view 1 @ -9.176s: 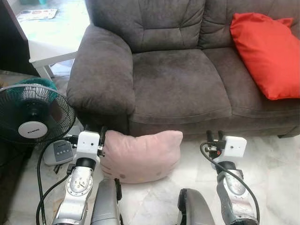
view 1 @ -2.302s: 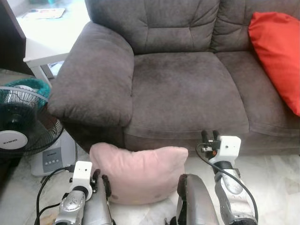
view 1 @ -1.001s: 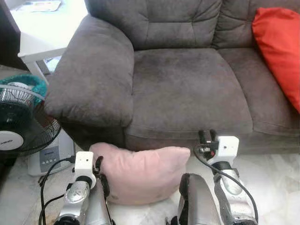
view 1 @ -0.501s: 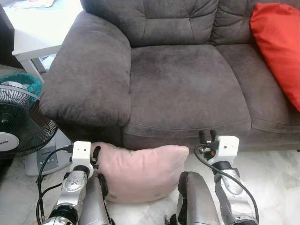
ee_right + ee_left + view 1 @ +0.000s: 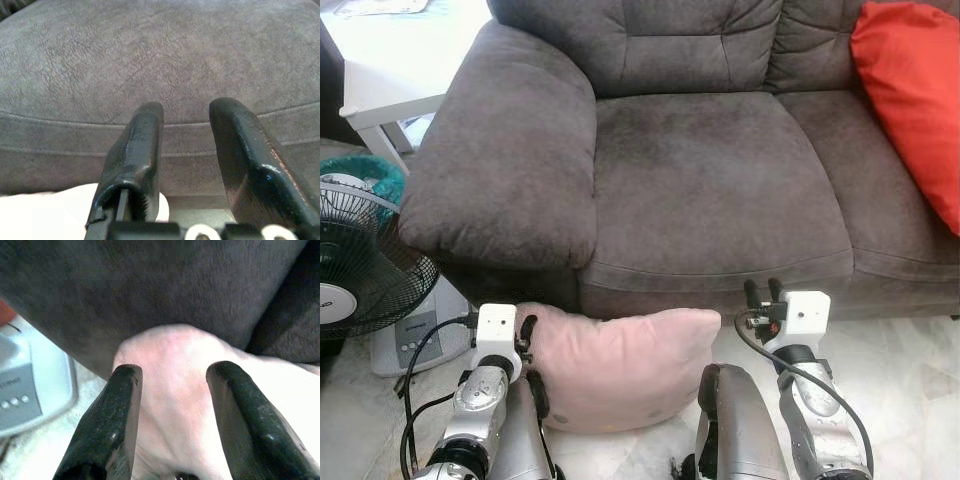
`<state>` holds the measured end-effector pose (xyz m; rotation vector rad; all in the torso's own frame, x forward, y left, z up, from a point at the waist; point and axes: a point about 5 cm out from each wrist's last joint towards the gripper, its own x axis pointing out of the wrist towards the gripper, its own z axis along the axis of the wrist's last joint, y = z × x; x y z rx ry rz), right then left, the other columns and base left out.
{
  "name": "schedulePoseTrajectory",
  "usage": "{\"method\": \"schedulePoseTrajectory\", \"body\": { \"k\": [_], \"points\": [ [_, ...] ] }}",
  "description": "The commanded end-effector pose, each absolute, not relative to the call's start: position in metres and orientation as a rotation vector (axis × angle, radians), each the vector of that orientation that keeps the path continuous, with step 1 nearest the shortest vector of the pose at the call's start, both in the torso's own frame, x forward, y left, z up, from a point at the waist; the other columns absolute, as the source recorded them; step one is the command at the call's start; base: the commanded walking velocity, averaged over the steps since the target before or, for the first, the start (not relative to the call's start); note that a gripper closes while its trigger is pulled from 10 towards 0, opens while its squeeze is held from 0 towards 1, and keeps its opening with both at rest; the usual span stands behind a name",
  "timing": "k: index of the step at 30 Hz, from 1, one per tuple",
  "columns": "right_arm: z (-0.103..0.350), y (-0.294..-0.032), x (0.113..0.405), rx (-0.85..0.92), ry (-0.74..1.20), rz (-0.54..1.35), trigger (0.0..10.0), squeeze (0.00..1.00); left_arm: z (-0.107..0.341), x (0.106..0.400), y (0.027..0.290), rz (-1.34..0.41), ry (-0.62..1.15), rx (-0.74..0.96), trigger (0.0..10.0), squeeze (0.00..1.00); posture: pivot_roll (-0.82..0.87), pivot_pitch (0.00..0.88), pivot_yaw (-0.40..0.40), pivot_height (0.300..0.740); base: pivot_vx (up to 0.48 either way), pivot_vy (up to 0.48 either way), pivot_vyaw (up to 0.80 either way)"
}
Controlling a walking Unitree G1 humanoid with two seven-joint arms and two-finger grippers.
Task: Move the pillow to the sofa from floor
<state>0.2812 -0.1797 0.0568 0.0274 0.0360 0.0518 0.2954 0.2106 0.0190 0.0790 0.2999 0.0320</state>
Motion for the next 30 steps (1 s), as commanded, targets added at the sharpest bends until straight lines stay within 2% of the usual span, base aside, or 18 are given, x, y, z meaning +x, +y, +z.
{"method": "schedulePoseTrajectory", "body": {
  "k": [1,7,8,11,14,15,26,30],
  "points": [
    [0.061,-0.183,0.281,0.024,0.027,0.048,10.0,0.00,0.019,0.297,0.219,0.046,0.332,0.078,10.0,0.00,0.10,0.151,-0.072,0.474,0.000,0.000,0.00],
    [0.064,-0.188,0.281,0.017,0.018,0.044,10.0,0.00,0.026,0.302,0.232,0.078,0.347,0.100,10.0,0.00,0.09,0.157,-0.075,0.474,0.000,0.000,0.00],
    [0.066,-0.188,0.281,0.015,0.013,0.045,10.0,0.00,0.028,0.304,0.237,0.097,0.349,0.086,10.0,1.00,0.09,0.161,-0.080,0.474,0.000,0.000,0.00],
    [0.075,-0.188,0.283,0.007,-0.010,0.056,10.0,0.00,0.032,0.307,0.246,0.125,0.351,0.024,10.0,1.00,0.07,0.171,-0.091,0.474,0.000,0.000,0.00],
    [0.079,-0.189,0.284,0.003,-0.021,0.065,10.0,0.00,0.032,0.308,0.245,0.118,0.355,0.001,10.0,1.00,0.06,0.180,-0.098,0.474,0.000,0.000,0.00],
    [0.095,-0.188,0.289,0.006,-0.068,0.081,10.0,0.00,0.031,0.309,0.239,0.073,0.369,-0.049,10.0,1.00,0.06,0.195,-0.113,0.474,0.000,0.000,0.00],
    [0.126,-0.187,0.299,0.016,-0.134,0.111,10.0,0.00,0.029,0.308,0.235,0.025,0.370,-0.014,10.0,1.00,0.05,0.240,-0.155,0.474,0.000,0.000,0.00],
    [0.128,-0.186,0.294,0.016,-0.125,0.125,10.0,0.00,0.028,0.303,0.245,0.094,0.358,-0.003,10.0,1.00,0.05,0.261,-0.170,0.474,0.000,0.000,0.00]
  ]
}}
